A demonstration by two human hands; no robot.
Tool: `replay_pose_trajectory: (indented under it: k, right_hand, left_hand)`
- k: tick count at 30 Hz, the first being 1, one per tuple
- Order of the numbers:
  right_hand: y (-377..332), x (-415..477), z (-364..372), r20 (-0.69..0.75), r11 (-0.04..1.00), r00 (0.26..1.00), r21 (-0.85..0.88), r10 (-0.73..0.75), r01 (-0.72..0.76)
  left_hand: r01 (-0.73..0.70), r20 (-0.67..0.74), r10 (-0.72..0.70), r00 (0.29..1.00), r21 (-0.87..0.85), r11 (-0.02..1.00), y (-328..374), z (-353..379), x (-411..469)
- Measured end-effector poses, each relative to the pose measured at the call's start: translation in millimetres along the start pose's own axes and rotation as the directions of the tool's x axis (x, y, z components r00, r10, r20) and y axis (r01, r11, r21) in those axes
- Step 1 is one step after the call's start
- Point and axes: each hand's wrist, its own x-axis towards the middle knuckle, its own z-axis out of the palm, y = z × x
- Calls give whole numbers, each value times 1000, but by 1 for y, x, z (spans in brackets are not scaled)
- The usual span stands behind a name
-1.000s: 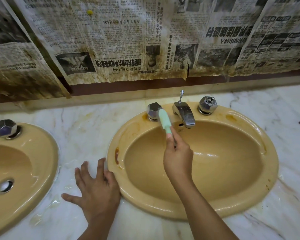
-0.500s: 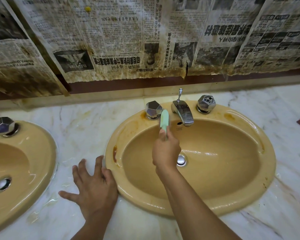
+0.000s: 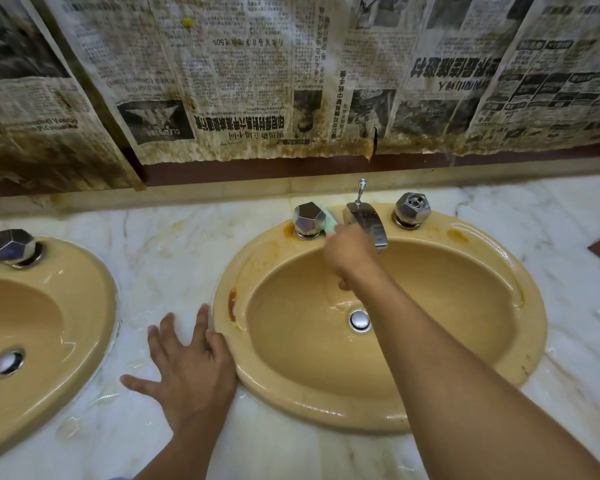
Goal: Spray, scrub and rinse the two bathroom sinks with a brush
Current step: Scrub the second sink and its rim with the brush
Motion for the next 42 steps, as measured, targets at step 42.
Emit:
replay_pose_trajectory:
  k: [42]
  right_hand:
    - [129,-166,-37,-31,949,971,203,-238,239]
  left_hand:
    - [296,584,123,803,-568,768,131,-99,-50]
